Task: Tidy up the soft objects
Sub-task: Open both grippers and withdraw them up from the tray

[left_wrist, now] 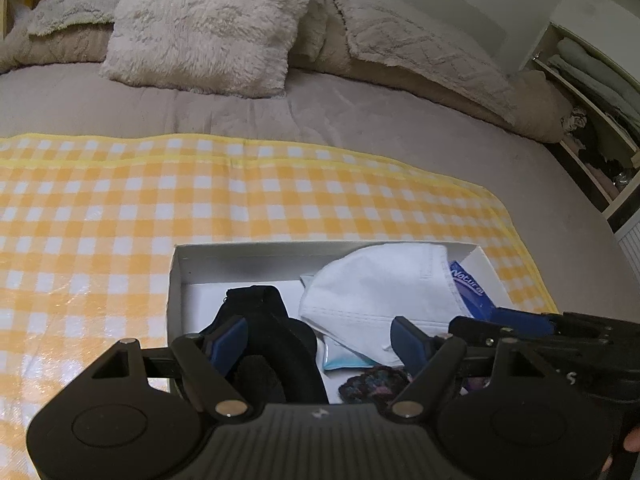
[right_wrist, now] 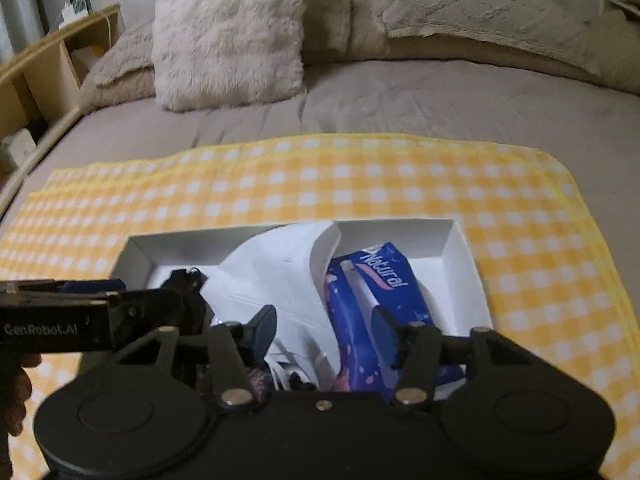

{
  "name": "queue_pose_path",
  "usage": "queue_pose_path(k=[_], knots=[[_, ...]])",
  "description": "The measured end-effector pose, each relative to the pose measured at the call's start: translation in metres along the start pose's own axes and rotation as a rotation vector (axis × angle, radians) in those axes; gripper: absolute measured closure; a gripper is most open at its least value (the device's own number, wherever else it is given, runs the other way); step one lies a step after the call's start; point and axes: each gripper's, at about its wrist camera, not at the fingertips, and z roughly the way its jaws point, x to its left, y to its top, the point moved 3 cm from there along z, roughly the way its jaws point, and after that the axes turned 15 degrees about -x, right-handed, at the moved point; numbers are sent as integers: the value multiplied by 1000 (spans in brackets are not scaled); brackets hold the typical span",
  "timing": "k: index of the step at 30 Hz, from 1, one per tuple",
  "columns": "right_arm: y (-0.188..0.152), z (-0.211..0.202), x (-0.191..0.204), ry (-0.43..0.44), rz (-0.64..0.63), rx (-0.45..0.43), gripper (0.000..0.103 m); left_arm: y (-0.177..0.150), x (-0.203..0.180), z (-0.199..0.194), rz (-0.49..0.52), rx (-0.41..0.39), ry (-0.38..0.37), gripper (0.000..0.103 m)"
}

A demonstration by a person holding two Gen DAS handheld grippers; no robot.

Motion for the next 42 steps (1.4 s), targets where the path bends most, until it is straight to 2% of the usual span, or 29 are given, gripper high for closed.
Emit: queue_pose_path(k=[4,11,16,29,33,36,42], knots=[[2,-14,-6,-2,9,-9,44,3,-6,-14,8,-14,8,24],[9,-55,-7,3,-1,-74,30,8,-15,-50,34,-52,40,24],[15,-88,1,25,-22,-129,27,9,-15,-80,48,-82,73,23],[17,-155,6,23,-17,-233,15,6,-14,-154,77,-172,169,0],[11,-174,5,16,-34,-263,5,4,-14,-178,100,-220,200,0],[6,-188,2,0,-41,-290,1,2,-16,-190,123,-228,217,0],[-2,-216,-1,-13,-39,-336,0,-6,-21,-216,132,-279,234,0]])
